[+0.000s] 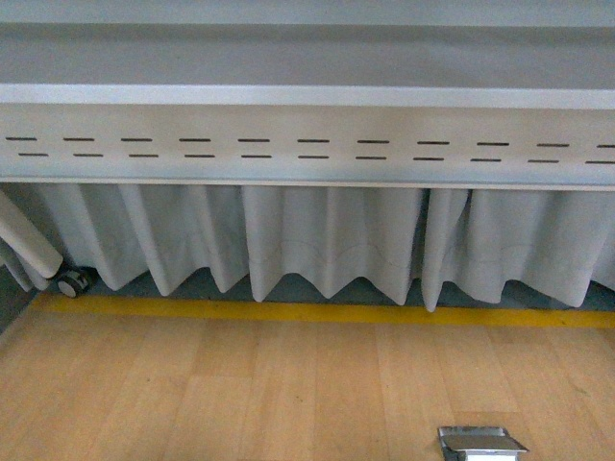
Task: Open oven
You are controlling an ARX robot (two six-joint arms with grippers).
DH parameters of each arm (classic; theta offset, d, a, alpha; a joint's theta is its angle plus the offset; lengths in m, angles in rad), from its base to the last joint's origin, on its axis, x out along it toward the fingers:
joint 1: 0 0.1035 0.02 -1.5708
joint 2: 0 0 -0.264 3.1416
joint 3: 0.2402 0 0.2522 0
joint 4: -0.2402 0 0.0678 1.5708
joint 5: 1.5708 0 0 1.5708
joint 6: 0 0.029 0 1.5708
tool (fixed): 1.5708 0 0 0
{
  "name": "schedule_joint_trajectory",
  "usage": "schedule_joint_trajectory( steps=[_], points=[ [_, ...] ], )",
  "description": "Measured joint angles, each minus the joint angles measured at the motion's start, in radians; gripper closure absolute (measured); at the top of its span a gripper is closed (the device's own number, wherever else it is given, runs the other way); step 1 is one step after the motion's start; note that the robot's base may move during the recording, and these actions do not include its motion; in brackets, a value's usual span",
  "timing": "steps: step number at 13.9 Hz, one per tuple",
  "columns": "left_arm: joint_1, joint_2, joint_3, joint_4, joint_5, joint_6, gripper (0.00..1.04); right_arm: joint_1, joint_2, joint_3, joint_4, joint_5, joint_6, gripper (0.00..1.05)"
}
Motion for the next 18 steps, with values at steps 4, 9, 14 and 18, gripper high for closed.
schedule_joint_trajectory(
  steps=[4,9,14,18],
  points=[
    [0.000,0.000,0.000,0.000,0.000,0.000,0.07,0.000,0.000,0.000,0.000,0.000,0.000,0.06],
    [0.000,0.000,0.000,0.000,0.000,0.000,0.07,0.000,0.000,0.000,0.000,0.000,0.000,0.06],
    [0.000,0.000,0.000,0.000,0.000,0.000,0.07,0.000,0.000,0.000,0.000,0.000,0.000,0.06],
    [0.000,0.000,0.000,0.000,0.000,0.000,0.07,0.000,0.000,0.000,0.000,0.000,0.000,0.06]
  ],
)
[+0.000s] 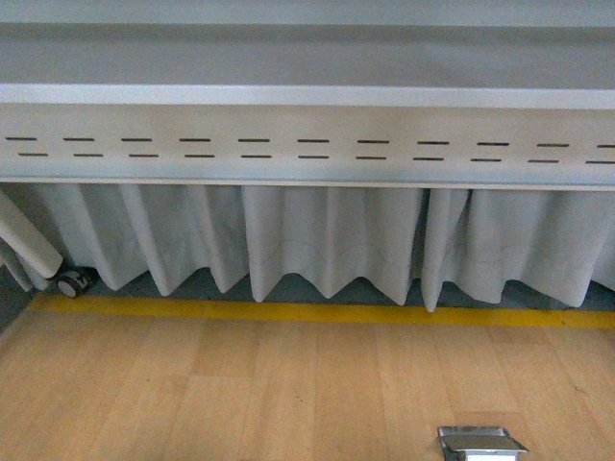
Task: Open oven
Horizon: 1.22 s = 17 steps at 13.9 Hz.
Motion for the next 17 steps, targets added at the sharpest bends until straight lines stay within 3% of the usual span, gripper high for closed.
schedule_joint_trajectory(
  steps=[17],
  points=[
    [0.000,0.000,0.000,0.000,0.000,0.000,0.07,0.000,0.000,0.000,0.000,0.000,0.000,0.06]
  ],
)
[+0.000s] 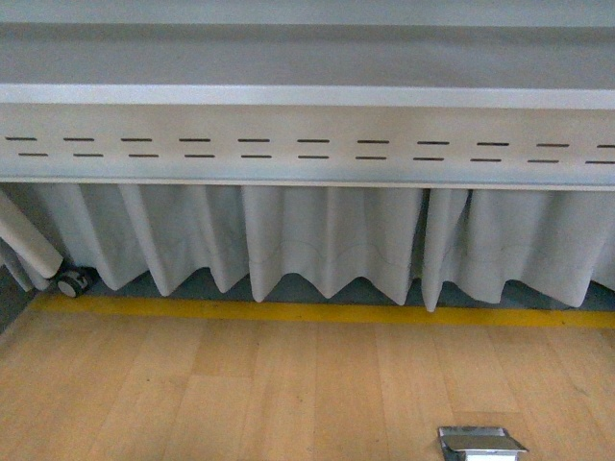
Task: Open oven
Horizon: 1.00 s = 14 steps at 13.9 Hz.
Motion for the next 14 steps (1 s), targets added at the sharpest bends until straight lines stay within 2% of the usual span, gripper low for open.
schedule_joint_trajectory(
  steps=[14],
  points=[
    [0.000,0.000,0.000,0.000,0.000,0.000,0.07,0.000,0.000,0.000,0.000,0.000,0.000,0.06]
  ],
)
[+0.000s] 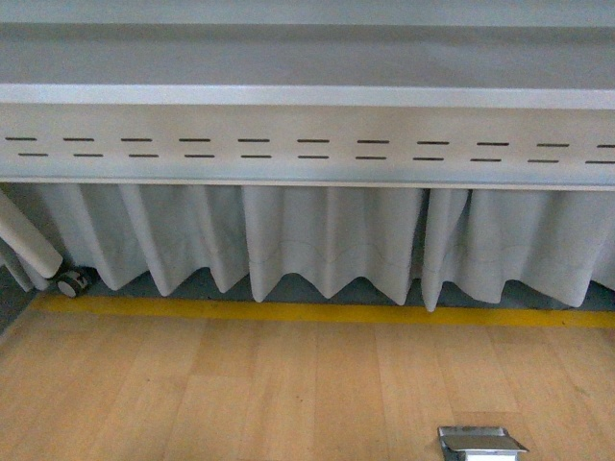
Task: Open oven
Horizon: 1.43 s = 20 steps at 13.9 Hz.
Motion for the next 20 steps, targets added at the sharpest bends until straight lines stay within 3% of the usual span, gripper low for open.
schedule_joint_trajectory(
  steps=[20],
  points=[
    [0.000,0.000,0.000,0.000,0.000,0.003,0.07,0.000,0.000,0.000,0.000,0.001,0.000,0.06]
  ],
)
